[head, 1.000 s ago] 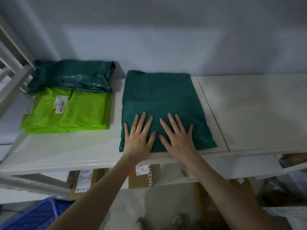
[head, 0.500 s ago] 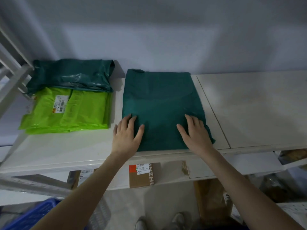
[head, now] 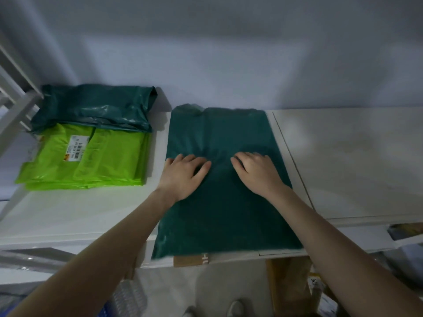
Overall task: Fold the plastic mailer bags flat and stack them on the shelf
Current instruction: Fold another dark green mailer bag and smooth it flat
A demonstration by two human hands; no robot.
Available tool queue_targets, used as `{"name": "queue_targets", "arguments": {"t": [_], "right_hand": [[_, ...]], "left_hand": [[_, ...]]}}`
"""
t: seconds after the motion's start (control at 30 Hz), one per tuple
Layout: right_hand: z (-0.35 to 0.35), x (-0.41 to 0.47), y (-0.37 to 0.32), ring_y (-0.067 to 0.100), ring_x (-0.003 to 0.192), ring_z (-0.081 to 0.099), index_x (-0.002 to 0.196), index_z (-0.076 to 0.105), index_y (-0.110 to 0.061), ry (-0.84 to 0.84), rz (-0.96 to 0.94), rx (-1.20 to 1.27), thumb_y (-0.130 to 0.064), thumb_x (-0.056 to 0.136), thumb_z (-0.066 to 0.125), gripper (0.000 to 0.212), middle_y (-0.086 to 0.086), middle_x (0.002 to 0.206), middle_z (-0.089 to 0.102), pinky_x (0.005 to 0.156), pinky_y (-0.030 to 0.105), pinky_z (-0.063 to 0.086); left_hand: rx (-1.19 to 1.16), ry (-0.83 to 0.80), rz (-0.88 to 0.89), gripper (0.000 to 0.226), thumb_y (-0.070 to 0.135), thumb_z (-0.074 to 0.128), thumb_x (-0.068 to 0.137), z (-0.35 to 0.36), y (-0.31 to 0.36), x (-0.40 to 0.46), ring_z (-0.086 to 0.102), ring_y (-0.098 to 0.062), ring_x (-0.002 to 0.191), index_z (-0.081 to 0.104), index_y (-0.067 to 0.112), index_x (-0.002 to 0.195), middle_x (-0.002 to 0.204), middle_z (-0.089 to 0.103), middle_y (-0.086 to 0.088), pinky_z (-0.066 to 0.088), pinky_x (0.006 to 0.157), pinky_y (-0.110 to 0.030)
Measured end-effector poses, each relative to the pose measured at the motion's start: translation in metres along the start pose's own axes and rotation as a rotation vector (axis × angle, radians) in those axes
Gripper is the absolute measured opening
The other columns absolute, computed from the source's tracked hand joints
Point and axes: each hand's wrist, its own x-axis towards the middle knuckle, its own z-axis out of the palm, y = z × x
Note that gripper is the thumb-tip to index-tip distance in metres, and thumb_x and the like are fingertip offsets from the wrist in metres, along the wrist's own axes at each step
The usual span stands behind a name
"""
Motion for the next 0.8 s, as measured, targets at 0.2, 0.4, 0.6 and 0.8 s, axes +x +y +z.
{"name": "queue_targets", "arguments": {"t": [0.2,0.4,0.6,0.8], "right_hand": [[0.006,0.001,0.009,0.023,0.102,0.056,0.123,0.053,-0.01,-0.043,-0.063,0.05,-0.024,0.096,0.044,0.032,0.006,0.111,0.062,0.08,0.036,0.049],[0.017,0.046,0.013,0.023,0.139,0.024,0.148,0.022,-0.014,-0.115,-0.071,0.007,-0.031,0.098,0.039,0.055,0.006,0.153,0.025,0.11,0.041,0.03],[0.032,0.096,0.016,0.018,0.146,0.006,0.151,0.01,-0.015,-0.238,-0.029,-0.011,-0.033,0.1,0.033,0.059,0.002,0.159,0.008,0.117,0.048,0.01],[0.051,0.127,0.015,0.016,0.146,0.001,0.151,0.008,-0.017,-0.268,-0.036,-0.015,-0.039,0.101,0.026,0.058,0.0,0.16,0.003,0.117,0.051,0.003]], "left_hand": [[-0.068,0.021,-0.031,0.037,0.04,0.032,0.098,0.01,0.007,0.009,0.051,-0.023,0.108,0.057,0.02,0.117,0.112,0.056,-0.002,0.037,0.09,-0.036],[-0.024,0.035,-0.05,0.054,0.038,0.031,0.099,0.024,0.011,0.062,0.013,-0.022,0.144,0.023,0.017,0.148,0.157,0.016,-0.003,0.011,0.117,-0.039],[0.044,-0.003,-0.135,0.056,0.037,0.028,0.1,0.028,-0.001,0.102,0.014,-0.023,0.144,0.018,0.011,0.149,0.157,0.015,-0.006,0.011,0.118,-0.04],[0.106,-0.057,-0.085,0.055,0.04,0.027,0.099,0.036,-0.017,0.131,0.007,-0.019,0.145,0.02,0.018,0.149,0.158,0.014,0.001,0.006,0.118,-0.047]]}}
